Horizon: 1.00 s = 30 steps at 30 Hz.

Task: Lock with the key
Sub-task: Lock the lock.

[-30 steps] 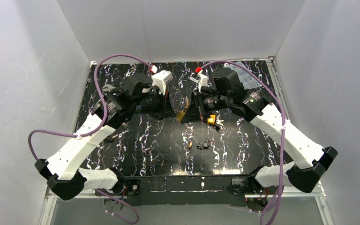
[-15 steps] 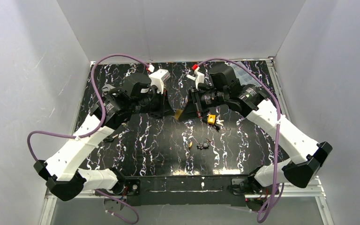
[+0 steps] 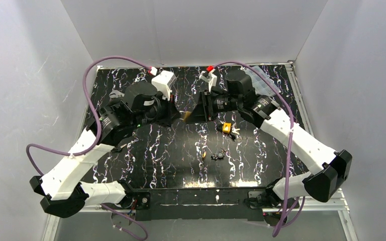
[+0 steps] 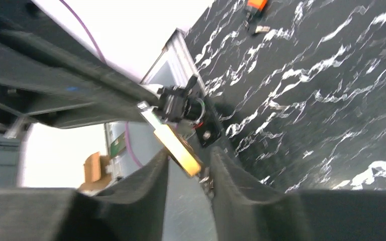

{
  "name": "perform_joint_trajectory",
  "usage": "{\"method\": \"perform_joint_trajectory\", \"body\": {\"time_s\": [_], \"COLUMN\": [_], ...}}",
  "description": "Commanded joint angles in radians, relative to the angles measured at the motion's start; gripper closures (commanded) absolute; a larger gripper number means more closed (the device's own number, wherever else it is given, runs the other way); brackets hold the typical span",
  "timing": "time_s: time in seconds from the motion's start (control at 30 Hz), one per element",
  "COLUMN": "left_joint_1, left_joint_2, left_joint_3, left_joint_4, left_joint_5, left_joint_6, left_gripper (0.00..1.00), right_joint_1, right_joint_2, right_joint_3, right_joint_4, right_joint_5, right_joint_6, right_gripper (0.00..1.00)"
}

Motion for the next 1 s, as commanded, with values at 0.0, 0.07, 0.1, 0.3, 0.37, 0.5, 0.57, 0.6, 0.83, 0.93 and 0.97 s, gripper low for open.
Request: {"method": "perform_joint_trajectory", "body": {"time_s": [0.0, 0.07, 0.1, 0.3, 0.37, 0.5, 0.57, 0.6, 0.83, 0.93, 0.97], "left_joint_1": [-0.044, -0.022, -0.012, 0.037, 0.071, 0.136, 0.149, 0.15, 0.16, 0.164, 0.166], "left_joint_2": [-0.037, -0.029, -0.025, -0.022, -0.018, -0.002, 0.002, 0.003, 0.017, 0.021, 0.021], "left_joint_3": [0.096, 0.121, 0.129, 0.145, 0.155, 0.177, 0.183, 0.183, 0.185, 0.187, 0.187], "left_joint_4": [0.076, 0.044, 0.034, 0.05, 0.058, 0.064, 0.071, 0.078, 0.087, 0.087, 0.087], "left_joint_5": [0.057, 0.042, 0.048, 0.158, 0.227, 0.365, 0.406, 0.421, 0.462, 0.461, 0.461], "left_joint_6": [-0.015, -0.017, -0.019, -0.041, -0.064, -0.111, -0.124, -0.128, -0.147, -0.151, -0.151], "left_gripper": [1.0, 1.0, 1.0, 1.0, 1.0, 1.0, 1.0, 1.0, 1.0, 1.0, 1.0], "right_joint_1": [-0.065, -0.09, -0.098, -0.156, -0.184, -0.215, -0.216, -0.216, -0.216, -0.216, -0.216], "right_joint_2": [-0.071, -0.116, -0.144, -0.228, -0.246, -0.262, -0.26, -0.257, -0.222, -0.219, -0.219], "right_joint_3": [-0.148, -0.212, -0.244, -0.396, -0.446, -0.496, -0.482, -0.477, -0.434, -0.424, -0.422], "right_joint_4": [0.418, 0.509, 0.547, 0.782, 0.898, 1.07, 1.058, 1.054, 1.075, 1.076, 1.076], "right_joint_5": [-0.034, -0.071, -0.084, -0.136, -0.156, -0.182, -0.186, -0.187, -0.216, -0.226, -0.228], "right_joint_6": [0.12, 0.157, 0.172, 0.299, 0.363, 0.468, 0.463, 0.463, 0.489, 0.491, 0.491], "right_gripper": [0.5, 0.41, 0.38, 0.33, 0.33, 0.34, 0.36, 0.36, 0.43, 0.5, 0.52]}}
